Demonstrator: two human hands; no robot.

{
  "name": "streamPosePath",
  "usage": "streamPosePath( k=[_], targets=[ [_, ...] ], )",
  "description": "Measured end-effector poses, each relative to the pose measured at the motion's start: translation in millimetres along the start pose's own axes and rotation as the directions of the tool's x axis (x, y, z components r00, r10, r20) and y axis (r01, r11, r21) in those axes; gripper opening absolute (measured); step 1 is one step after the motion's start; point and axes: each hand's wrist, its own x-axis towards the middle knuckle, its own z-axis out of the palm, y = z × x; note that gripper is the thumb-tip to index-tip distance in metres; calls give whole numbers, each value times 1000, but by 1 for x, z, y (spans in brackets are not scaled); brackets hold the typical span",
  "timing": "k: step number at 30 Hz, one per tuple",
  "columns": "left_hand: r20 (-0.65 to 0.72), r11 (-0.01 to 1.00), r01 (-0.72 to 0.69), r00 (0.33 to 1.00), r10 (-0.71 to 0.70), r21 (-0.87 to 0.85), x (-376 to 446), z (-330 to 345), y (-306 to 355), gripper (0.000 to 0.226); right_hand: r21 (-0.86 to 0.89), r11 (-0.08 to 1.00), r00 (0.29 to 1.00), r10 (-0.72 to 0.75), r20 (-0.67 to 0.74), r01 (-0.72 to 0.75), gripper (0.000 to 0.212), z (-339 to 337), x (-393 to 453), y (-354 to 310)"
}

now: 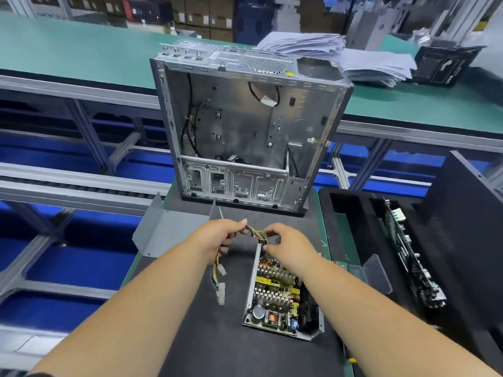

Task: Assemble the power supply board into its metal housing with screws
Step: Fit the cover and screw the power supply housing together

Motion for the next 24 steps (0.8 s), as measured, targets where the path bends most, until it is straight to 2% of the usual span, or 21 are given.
streamPosePath(
  k=[6, 12, 16, 20, 24],
  targets=[
    [14, 989, 55, 998, -53, -139, 4, -1, -13, 29, 44, 999, 1000, -20, -18, 21, 22, 7, 11, 1],
    [51, 992, -11, 999, 18, -126, 8, 6, -9, 26, 106, 994, 995, -47, 88, 37, 22, 6, 18, 8],
    [57, 992, -26, 998, 34, -123, 9, 14, -5, 25, 89, 996, 999, -21, 50, 16, 21, 8, 20, 10],
    [-37, 990, 29, 999, -34, -137, 7, 10, -1, 29, 94, 995, 999, -31, 30, 28, 22, 11, 24, 8],
    [-123, 993, 120, 985, -117, 16, 2, 1, -1, 38, 74, 996, 990, -60, 129, 51, 37, 11, 29, 1]
  ],
)
